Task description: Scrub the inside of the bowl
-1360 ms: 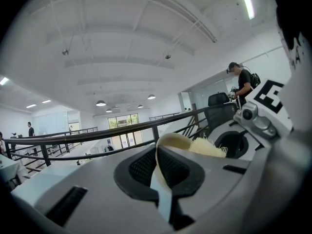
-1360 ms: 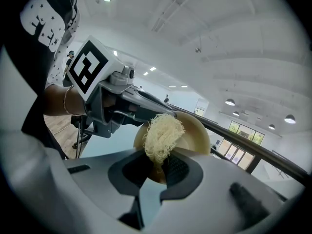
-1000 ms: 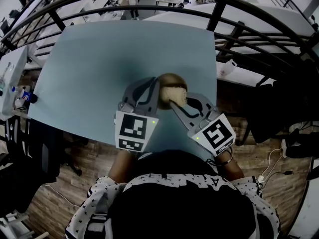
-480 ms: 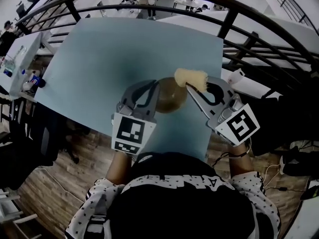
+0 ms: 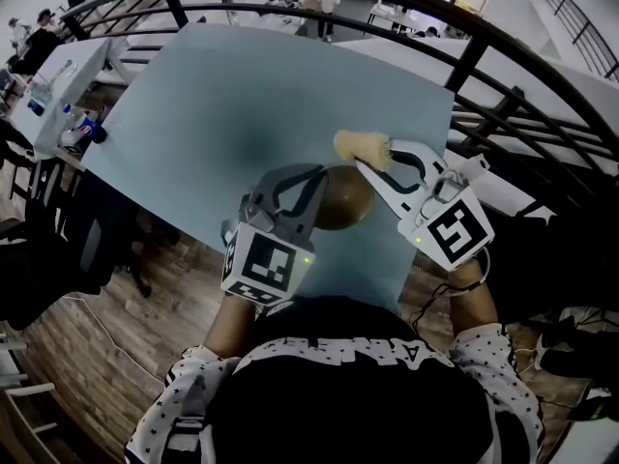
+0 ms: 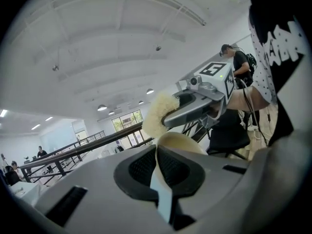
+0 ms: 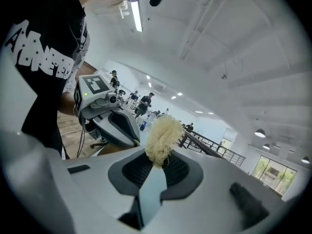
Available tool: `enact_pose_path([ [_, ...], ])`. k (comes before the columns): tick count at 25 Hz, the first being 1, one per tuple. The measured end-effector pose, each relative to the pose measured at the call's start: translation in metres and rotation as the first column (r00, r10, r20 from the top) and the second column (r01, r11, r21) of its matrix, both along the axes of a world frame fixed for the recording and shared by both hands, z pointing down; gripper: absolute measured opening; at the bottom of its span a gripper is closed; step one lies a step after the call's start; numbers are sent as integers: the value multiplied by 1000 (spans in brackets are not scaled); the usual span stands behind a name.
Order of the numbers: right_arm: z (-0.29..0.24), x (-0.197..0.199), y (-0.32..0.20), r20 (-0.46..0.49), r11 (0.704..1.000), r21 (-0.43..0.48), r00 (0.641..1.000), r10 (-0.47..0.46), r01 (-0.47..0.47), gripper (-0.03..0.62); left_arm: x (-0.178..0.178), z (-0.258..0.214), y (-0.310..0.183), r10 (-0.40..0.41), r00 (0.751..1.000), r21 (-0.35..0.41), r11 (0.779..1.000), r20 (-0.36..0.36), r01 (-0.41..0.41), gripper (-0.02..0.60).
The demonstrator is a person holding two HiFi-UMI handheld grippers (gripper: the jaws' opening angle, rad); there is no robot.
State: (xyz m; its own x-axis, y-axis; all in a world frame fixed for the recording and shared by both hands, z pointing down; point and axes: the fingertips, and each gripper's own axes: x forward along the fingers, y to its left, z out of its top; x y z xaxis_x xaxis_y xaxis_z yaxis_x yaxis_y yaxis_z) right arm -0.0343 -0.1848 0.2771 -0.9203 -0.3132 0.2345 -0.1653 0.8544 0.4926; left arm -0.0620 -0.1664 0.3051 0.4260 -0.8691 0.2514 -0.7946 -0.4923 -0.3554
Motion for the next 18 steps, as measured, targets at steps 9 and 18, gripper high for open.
enact_pose_path([
  [9,15,-15,13,-103,996,18,991,-81,83,60,6,7,4,3,996,2,1000,92,-4,23],
  [18,16,-10,15,-87,996,-27,992,-91,89,60,8,5,6,-8,997,-7,1000,79,8,23],
])
